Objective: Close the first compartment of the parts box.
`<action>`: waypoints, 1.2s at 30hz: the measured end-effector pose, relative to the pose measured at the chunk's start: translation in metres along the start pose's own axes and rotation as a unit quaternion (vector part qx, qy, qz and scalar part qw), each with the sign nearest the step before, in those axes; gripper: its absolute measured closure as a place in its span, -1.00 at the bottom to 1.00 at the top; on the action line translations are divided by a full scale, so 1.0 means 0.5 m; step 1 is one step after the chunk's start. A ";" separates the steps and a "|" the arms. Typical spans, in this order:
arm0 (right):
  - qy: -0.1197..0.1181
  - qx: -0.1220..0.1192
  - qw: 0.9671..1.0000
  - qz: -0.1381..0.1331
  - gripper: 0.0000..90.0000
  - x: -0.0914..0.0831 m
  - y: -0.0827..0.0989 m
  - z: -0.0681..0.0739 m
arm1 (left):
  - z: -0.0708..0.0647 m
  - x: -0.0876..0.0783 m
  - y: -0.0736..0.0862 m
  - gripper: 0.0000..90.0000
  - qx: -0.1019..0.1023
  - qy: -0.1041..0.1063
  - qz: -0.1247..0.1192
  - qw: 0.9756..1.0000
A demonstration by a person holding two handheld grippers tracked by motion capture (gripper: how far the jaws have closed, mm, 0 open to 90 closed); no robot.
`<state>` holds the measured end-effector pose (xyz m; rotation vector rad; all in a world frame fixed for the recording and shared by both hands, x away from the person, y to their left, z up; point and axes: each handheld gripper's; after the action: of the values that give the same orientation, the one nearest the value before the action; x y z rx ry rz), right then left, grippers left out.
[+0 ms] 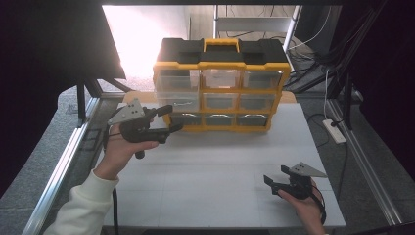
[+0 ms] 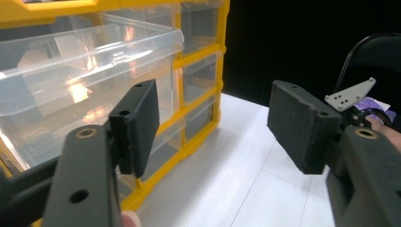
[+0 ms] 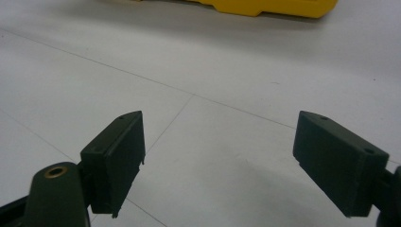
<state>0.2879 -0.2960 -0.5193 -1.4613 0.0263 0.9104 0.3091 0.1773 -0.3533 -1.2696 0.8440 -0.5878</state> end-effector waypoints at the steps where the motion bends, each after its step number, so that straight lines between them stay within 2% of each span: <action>1: 0.000 0.000 1.000 0.000 -0.61 0.000 0.000 0.000 | 0.000 0.001 0.002 -0.17 0.001 0.000 0.001 1.000; 6: 0.000 0.001 1.000 0.000 -0.61 0.001 0.000 0.000 | 0.003 0.004 0.008 0.01 -0.002 0.004 0.004 1.000; 14: -0.001 0.001 1.000 0.000 -0.61 0.001 -0.001 -0.001 | 0.006 0.004 0.010 0.66 0.007 0.007 -0.002 1.000; 18: -0.001 -0.001 1.000 0.000 -0.60 0.002 -0.001 -0.001 | 0.008 0.006 0.013 0.93 0.025 0.009 -0.005 1.000; 20: -0.002 0.000 1.000 0.000 -0.60 0.003 -0.001 -0.001 | 0.008 0.006 0.013 0.98 0.030 0.004 -0.009 1.000; 24: -0.001 -0.001 1.000 -0.001 -0.60 0.001 0.000 -0.001 | 0.011 0.008 0.014 0.99 0.028 -0.001 -0.017 0.999; 36: -0.002 0.000 1.000 0.000 -0.60 0.002 0.000 -0.001 | 0.025 0.033 0.019 0.98 0.020 -0.034 -0.004 0.999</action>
<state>0.2887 -0.2958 -0.5198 -1.4605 0.0232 0.9133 0.3283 0.1735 -0.3651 -1.2505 0.7683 -0.5620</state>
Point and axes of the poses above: each handheld gripper's, and its own axes: x roughly forward along the jaws, y roughly out of its underside, z roughly to its left, and after that the axes turned 6 degrees about x, right-handed
